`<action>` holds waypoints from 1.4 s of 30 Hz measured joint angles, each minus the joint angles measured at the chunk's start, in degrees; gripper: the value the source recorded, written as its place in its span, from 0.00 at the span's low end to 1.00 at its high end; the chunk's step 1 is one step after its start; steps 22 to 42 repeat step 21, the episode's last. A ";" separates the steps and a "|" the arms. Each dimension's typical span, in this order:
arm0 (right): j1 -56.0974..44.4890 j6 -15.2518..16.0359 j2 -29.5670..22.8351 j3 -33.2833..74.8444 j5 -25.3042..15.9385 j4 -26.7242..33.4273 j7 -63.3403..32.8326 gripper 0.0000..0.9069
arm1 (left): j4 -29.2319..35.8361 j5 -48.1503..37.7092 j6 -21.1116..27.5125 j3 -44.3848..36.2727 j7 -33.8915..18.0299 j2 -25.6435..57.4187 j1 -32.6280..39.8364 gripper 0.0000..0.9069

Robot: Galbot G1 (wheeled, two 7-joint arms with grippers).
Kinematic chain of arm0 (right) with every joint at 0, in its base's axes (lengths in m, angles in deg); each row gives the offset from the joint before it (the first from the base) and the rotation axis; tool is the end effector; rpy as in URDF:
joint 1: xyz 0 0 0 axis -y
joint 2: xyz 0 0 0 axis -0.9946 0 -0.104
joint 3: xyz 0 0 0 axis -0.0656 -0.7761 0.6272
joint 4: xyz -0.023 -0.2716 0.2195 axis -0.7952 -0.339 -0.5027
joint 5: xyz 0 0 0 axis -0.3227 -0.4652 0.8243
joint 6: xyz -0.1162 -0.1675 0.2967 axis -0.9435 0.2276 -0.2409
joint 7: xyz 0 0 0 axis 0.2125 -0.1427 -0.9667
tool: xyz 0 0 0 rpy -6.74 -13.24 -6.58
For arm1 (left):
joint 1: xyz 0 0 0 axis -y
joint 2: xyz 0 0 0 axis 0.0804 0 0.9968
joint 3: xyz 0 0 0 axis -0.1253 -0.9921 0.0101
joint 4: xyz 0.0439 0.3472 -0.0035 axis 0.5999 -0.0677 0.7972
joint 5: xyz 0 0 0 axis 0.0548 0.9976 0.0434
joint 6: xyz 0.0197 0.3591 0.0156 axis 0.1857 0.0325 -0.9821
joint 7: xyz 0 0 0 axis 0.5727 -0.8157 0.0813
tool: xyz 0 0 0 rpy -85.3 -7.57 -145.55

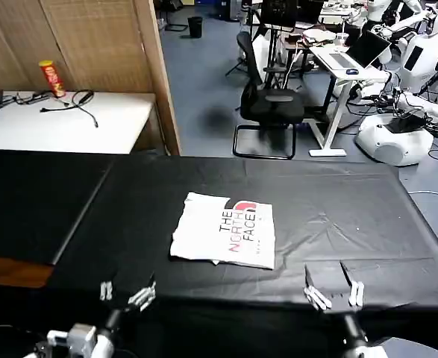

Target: Fold and organize the clothes.

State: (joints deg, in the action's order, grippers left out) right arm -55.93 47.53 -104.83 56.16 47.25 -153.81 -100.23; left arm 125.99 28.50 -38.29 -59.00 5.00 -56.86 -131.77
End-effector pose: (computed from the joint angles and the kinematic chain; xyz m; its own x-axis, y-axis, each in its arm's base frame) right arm 0.0907 -0.0470 -0.2949 -0.9922 0.0094 0.1242 -0.0063 0.9921 -0.1250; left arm 0.1109 0.0430 -0.2690 -0.9283 0.0858 0.3618 0.1050 0.9939 0.0337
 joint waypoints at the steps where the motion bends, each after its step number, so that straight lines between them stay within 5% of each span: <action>1: -1.43 0.48 -0.14 -0.05 0.00 -0.77 -0.70 0.97 | 0.22 -0.06 -0.07 0.05 -0.30 0.00 -0.91 0.97; 11: -10.63 7.43 -0.08 -2.52 3.84 -6.48 -3.53 0.97 | 2.66 -0.90 2.17 1.11 -1.37 -0.56 -5.42 0.97; 42: -12.12 8.37 -0.11 -3.02 4.42 -7.39 -3.50 0.97 | 3.35 -2.09 2.91 2.56 -0.93 -0.43 -5.44 0.97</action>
